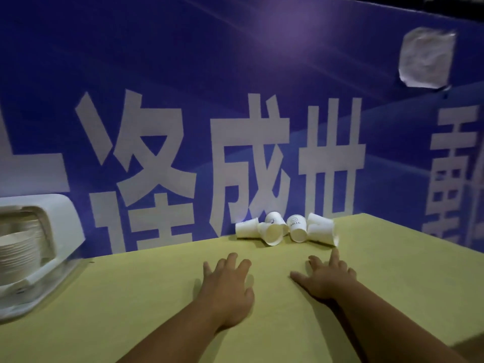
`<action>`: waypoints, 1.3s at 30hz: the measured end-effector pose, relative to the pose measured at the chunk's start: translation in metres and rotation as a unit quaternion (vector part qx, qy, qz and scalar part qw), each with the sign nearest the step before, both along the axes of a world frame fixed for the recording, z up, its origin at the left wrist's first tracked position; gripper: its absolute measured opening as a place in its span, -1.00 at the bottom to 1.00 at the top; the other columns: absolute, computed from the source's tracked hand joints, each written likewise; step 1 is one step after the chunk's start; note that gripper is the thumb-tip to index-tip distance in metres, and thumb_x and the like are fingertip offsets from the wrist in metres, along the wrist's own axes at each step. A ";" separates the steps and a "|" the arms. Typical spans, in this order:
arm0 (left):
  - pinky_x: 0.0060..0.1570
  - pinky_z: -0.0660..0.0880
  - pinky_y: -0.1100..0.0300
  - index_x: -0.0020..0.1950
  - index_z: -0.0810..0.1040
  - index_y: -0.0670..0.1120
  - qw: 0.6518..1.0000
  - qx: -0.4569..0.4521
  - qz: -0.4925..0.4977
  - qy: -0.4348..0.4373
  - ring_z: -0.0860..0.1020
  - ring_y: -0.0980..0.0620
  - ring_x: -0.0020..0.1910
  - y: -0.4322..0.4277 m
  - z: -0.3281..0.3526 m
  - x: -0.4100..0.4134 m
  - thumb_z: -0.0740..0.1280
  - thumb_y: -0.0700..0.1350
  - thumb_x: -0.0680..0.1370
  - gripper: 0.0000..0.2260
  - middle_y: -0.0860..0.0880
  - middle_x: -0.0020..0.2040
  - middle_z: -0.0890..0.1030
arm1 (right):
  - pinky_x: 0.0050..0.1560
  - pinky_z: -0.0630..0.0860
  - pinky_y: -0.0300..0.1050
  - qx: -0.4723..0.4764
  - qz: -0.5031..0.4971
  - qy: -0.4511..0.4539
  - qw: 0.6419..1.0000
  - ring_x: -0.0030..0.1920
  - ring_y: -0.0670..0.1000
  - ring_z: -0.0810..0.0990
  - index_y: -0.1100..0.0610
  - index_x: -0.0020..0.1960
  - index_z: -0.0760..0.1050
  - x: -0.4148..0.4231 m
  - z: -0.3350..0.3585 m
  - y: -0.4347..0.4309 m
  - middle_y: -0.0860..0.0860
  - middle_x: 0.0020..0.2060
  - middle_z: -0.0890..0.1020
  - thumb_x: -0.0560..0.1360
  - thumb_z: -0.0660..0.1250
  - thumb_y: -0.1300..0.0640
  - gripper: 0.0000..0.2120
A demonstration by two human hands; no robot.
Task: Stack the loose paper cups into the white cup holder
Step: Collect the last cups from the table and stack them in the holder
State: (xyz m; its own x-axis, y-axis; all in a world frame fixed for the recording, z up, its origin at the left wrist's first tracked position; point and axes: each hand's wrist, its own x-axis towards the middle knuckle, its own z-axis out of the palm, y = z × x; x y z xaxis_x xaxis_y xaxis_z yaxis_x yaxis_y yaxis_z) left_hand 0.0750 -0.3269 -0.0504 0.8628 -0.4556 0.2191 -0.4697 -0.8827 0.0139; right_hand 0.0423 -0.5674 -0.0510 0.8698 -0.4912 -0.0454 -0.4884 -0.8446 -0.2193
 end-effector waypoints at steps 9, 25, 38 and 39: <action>0.26 0.30 -0.11 0.56 0.07 0.18 0.990 0.074 -0.025 -0.113 0.43 -0.10 0.27 -0.052 -0.003 0.075 0.09 0.15 0.54 -0.42 -0.04 0.37 0.41 | 0.44 -0.01 0.46 0.068 -0.040 -0.076 0.994 0.56 0.33 -0.11 -0.34 0.51 0.00 0.055 -0.002 -0.048 0.14 0.58 -0.25 -0.17 0.30 -0.69 0.32; 0.10 0.38 -0.04 0.28 0.47 -0.04 0.990 0.074 0.022 -0.117 0.53 -0.07 0.11 -0.094 -0.007 0.119 0.06 0.27 0.58 -0.51 -0.06 0.15 0.61 | 0.44 0.01 0.46 0.026 -0.033 -0.131 0.990 0.54 0.19 0.09 0.04 0.59 -0.01 0.075 -0.015 -0.054 0.05 0.56 0.09 -0.01 0.19 -0.72 0.38; 0.01 0.32 0.02 0.13 0.51 0.02 0.982 0.036 -0.051 -0.177 0.49 -0.08 -0.02 0.003 0.012 0.028 0.19 -0.05 0.62 -0.85 -0.03 0.04 0.63 | 0.45 0.32 0.07 0.132 0.080 -0.290 0.944 0.51 0.06 0.23 -0.06 0.61 -0.04 0.034 -0.002 0.038 -0.07 0.58 -0.03 0.51 0.28 -0.31 -0.16; 0.01 0.34 0.04 0.14 0.52 0.03 0.982 0.020 -0.042 -0.182 0.48 -0.05 -0.03 0.019 0.015 0.025 0.21 -0.01 0.63 -0.85 0.00 0.04 0.62 | 0.43 0.38 0.05 0.172 0.091 -0.300 0.934 0.48 0.05 0.30 -0.08 0.61 -0.05 0.032 0.002 0.053 -0.12 0.58 -0.05 0.52 0.31 -0.25 -0.18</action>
State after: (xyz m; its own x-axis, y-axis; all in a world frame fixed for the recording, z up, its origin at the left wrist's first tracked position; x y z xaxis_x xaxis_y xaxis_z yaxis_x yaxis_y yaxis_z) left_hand 0.0995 -0.3079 -0.0355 0.6903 -0.5360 0.4860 -0.5082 -0.8373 -0.2015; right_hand 0.0747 -0.5140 -0.0491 0.8571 -0.3792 0.3487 -0.0459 -0.7304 -0.6814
